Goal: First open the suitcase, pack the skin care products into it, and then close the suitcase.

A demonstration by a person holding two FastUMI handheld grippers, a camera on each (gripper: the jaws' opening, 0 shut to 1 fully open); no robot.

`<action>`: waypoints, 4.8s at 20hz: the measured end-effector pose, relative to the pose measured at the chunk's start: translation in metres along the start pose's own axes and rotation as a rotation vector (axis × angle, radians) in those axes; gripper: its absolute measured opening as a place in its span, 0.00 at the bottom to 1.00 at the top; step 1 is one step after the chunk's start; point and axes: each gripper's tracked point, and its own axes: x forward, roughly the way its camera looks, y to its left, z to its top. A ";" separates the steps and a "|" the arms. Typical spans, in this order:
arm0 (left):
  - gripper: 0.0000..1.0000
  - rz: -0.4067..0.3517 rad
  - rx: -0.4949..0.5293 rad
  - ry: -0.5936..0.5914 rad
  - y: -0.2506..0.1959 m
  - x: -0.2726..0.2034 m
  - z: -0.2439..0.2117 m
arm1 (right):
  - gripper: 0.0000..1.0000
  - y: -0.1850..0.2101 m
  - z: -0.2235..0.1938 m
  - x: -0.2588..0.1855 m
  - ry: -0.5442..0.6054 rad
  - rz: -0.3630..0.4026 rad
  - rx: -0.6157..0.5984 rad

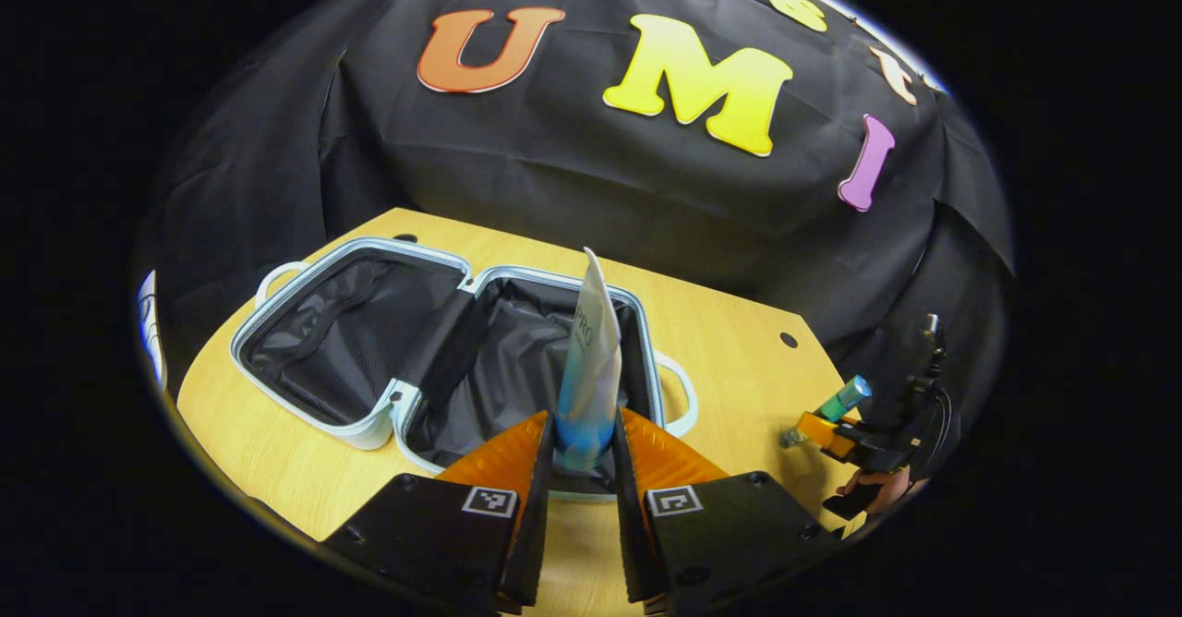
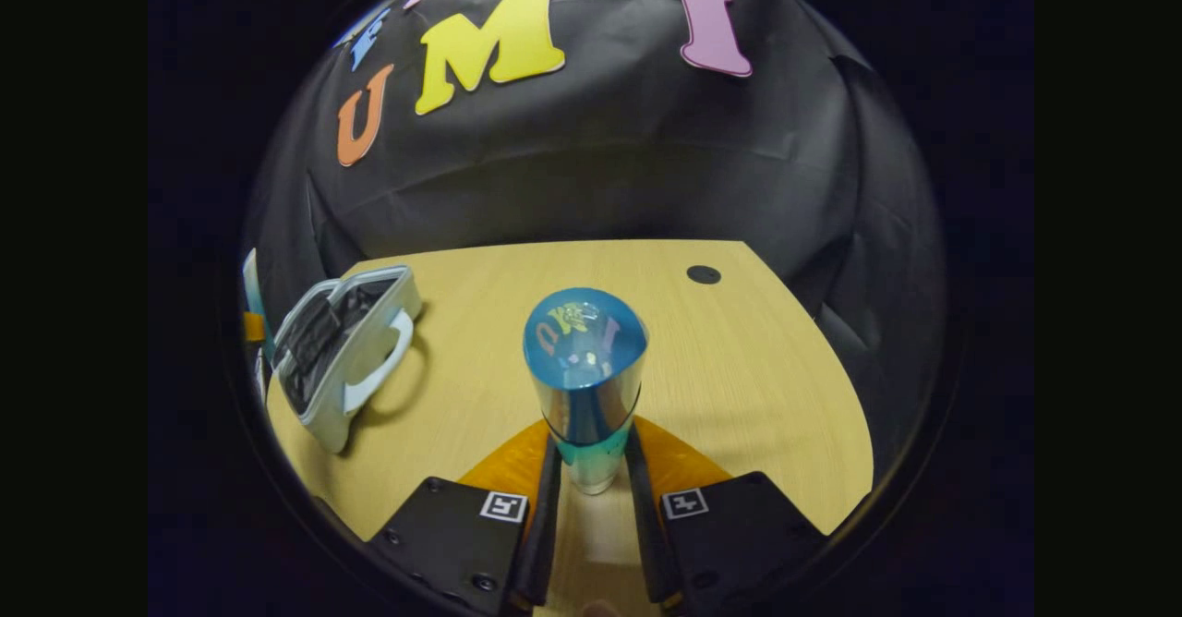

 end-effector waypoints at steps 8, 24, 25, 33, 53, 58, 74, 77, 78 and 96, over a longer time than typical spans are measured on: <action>0.37 -0.013 -0.034 0.249 0.051 0.052 -0.012 | 0.36 0.016 0.054 -0.090 -0.048 0.070 0.105; 0.37 -0.025 -0.064 0.606 0.074 0.111 -0.051 | 0.36 0.088 0.090 -0.231 -0.053 0.251 0.081; 0.37 -0.019 -0.063 0.614 0.075 0.113 -0.053 | 0.36 0.097 0.095 -0.235 -0.055 0.270 0.075; 0.37 -0.036 -0.136 0.592 0.072 0.118 -0.055 | 0.36 0.175 0.088 -0.225 0.055 0.402 0.012; 0.90 -0.134 -0.213 0.085 0.085 -0.016 0.001 | 0.36 0.317 0.051 -0.038 0.424 0.459 -0.087; 0.91 -0.145 -0.093 -0.039 0.077 -0.088 -0.009 | 0.36 0.337 0.001 0.027 0.566 0.408 -0.107; 0.92 -0.068 -0.150 -0.108 0.107 -0.144 -0.005 | 0.33 0.329 -0.054 0.106 0.725 0.164 -0.076; 0.92 -0.075 -0.153 -0.101 0.104 -0.142 -0.004 | 0.38 0.326 -0.054 0.105 0.723 0.151 -0.082; 0.92 -0.076 -0.154 -0.100 0.104 -0.141 -0.004 | 0.38 0.327 -0.055 0.106 0.721 0.151 -0.079; 0.95 0.088 -0.152 -0.215 0.235 -0.074 0.050 | 0.67 0.230 0.094 -0.102 -0.061 0.283 -0.021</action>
